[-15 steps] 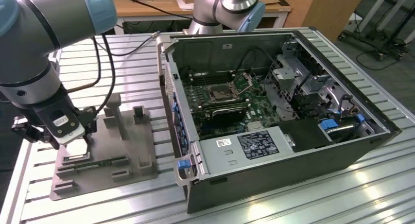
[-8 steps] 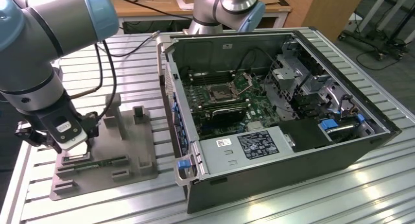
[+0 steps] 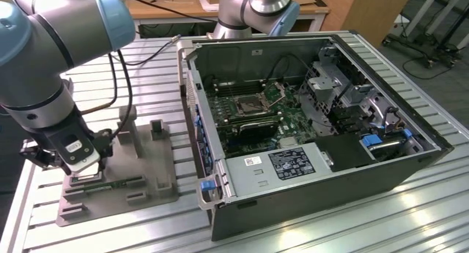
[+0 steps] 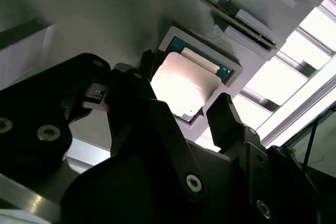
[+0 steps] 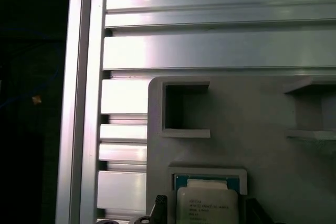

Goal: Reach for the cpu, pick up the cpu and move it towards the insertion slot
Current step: 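Pick up the cpu and move it towards the insertion slot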

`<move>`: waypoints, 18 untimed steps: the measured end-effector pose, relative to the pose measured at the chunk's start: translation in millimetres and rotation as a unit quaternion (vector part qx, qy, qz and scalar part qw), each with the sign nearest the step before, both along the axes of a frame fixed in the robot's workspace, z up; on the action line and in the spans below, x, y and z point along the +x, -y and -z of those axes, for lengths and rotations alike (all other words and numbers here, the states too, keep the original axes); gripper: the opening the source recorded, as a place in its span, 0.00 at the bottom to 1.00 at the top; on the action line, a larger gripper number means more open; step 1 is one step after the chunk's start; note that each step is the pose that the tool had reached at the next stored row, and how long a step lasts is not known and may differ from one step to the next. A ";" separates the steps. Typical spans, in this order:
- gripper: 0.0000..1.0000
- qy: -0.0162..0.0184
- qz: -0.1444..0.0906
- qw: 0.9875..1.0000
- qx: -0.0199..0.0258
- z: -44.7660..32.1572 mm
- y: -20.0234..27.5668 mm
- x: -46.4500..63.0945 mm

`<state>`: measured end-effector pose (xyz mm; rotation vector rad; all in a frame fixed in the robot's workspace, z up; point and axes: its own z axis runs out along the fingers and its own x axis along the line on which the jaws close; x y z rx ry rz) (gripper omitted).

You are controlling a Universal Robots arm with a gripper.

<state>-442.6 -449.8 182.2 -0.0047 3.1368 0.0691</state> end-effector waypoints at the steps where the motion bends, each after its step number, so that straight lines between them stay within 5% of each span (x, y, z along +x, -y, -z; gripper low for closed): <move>1: 0.68 0.000 0.000 1.000 0.000 0.3 0.0 0.0; 18: 0.54 0.000 0.001 1.000 0.000 0.4 -0.1 0.0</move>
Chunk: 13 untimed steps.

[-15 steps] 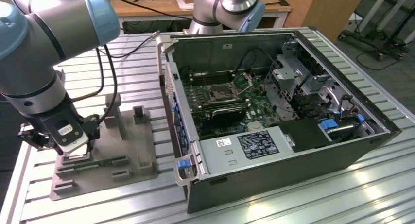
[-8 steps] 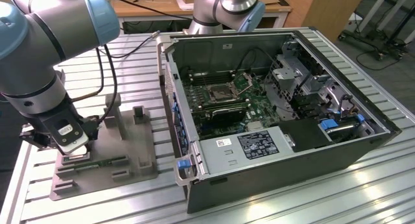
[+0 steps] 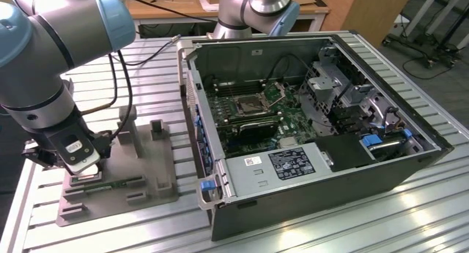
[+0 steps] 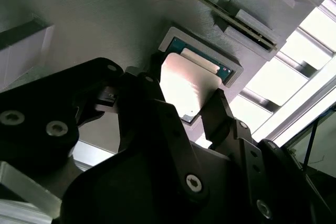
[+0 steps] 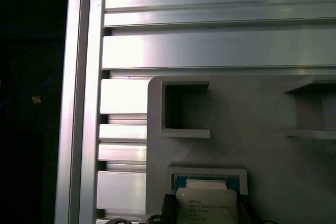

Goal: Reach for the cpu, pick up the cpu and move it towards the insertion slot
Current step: 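Pick up the cpu and move it towards the insertion slot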

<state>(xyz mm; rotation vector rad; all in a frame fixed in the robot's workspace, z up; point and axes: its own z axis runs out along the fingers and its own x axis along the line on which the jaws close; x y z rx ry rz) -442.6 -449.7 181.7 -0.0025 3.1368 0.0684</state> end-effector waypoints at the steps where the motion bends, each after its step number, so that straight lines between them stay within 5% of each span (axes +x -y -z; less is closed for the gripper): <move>1: 0.54 0.000 0.000 1.000 0.000 0.0 0.0 0.0; 13: 0.54 0.000 0.000 1.000 0.000 -2.9 0.0 0.1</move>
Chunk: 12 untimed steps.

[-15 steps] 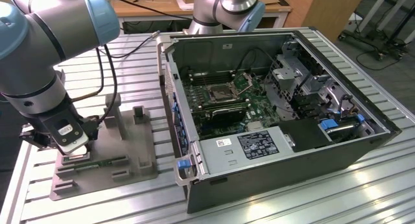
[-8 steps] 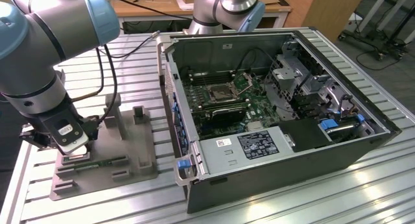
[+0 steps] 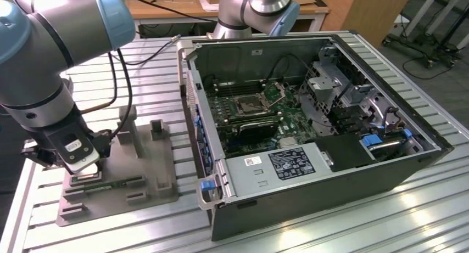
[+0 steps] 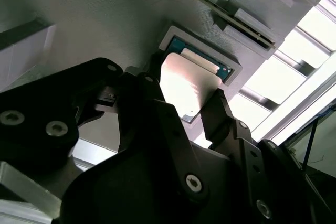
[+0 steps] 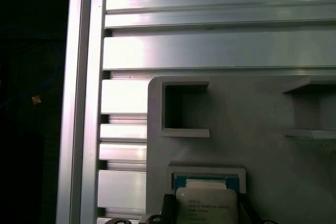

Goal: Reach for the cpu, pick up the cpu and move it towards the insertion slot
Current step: 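Pick up the cpu and move it towards the insertion slot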

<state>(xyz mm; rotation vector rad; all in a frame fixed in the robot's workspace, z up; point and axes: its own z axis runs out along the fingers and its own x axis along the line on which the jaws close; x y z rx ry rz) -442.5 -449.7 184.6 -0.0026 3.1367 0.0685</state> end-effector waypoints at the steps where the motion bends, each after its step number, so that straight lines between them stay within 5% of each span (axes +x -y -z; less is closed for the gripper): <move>1: 0.54 0.000 0.000 1.000 0.000 -0.3 0.0 0.0; 12: 0.54 0.000 0.000 1.000 0.000 -4.1 0.0 0.0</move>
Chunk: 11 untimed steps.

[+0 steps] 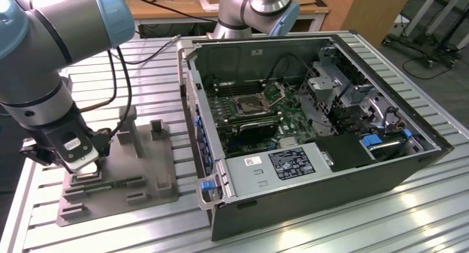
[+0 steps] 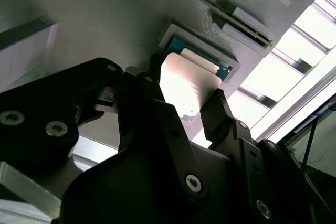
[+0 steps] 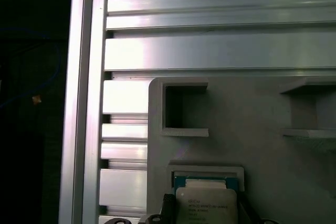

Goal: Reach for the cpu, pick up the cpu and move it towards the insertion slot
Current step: 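Pick up the cpu and move it towards the insertion slot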

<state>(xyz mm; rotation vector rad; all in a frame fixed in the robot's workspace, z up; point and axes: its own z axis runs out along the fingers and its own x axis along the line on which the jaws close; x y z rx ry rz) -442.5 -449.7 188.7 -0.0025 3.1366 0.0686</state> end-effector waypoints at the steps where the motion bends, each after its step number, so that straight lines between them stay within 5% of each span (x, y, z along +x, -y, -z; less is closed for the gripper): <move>1: 0.54 0.000 0.000 1.000 0.000 -1.3 0.0 0.0; 11: 0.54 0.000 0.000 1.000 0.000 -3.4 0.0 0.0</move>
